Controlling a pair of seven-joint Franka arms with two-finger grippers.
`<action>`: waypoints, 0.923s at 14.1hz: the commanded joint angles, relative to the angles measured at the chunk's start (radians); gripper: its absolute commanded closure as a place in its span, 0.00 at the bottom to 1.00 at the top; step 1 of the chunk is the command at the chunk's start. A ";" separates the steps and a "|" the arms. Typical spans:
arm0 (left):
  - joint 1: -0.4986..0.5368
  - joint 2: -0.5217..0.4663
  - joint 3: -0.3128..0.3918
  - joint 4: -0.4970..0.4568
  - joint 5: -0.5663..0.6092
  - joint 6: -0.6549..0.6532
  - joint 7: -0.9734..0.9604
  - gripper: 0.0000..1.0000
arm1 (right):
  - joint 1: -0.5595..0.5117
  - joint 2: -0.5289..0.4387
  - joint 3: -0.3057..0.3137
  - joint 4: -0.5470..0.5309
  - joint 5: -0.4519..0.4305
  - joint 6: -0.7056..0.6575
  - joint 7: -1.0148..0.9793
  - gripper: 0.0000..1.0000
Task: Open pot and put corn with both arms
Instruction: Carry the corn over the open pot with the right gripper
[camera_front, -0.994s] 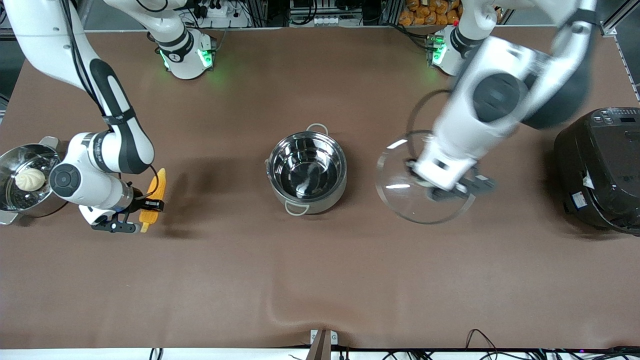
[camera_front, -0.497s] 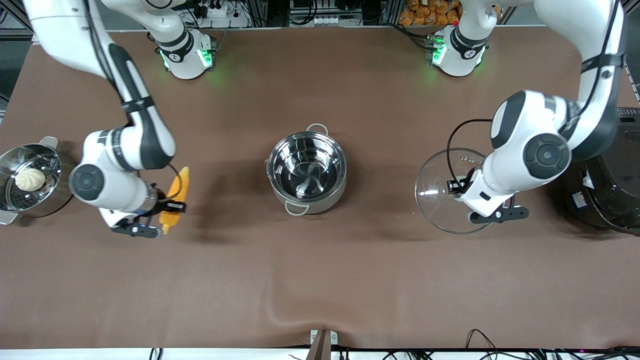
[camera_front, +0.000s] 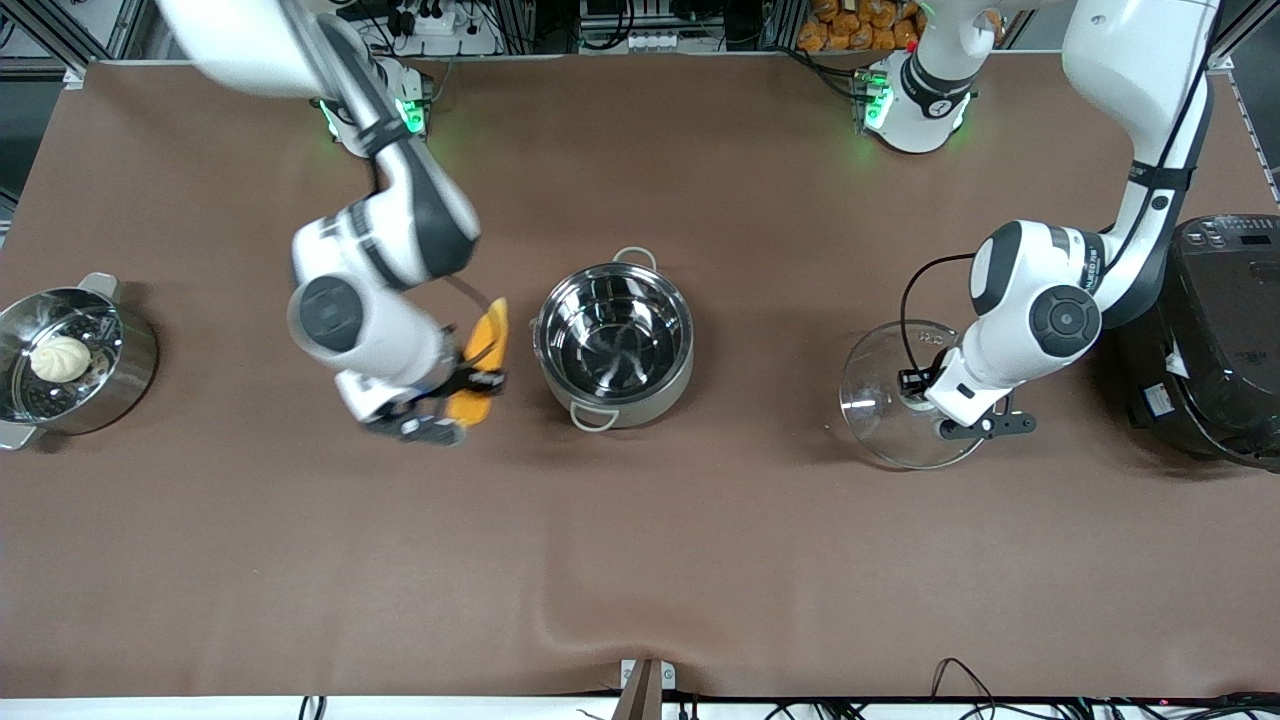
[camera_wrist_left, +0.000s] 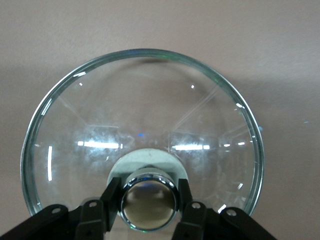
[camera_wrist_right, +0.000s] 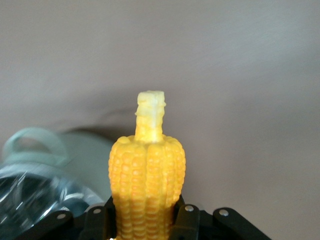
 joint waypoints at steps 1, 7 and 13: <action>0.025 -0.028 -0.013 -0.025 0.004 0.007 0.022 1.00 | 0.099 0.013 -0.015 0.030 0.011 -0.023 0.026 1.00; 0.046 0.002 -0.013 -0.053 0.002 0.030 0.021 1.00 | 0.215 0.124 -0.016 0.130 -0.053 -0.025 0.089 1.00; 0.048 0.030 -0.013 -0.042 0.002 0.030 0.022 0.94 | 0.224 0.184 -0.016 0.179 -0.059 -0.019 0.118 1.00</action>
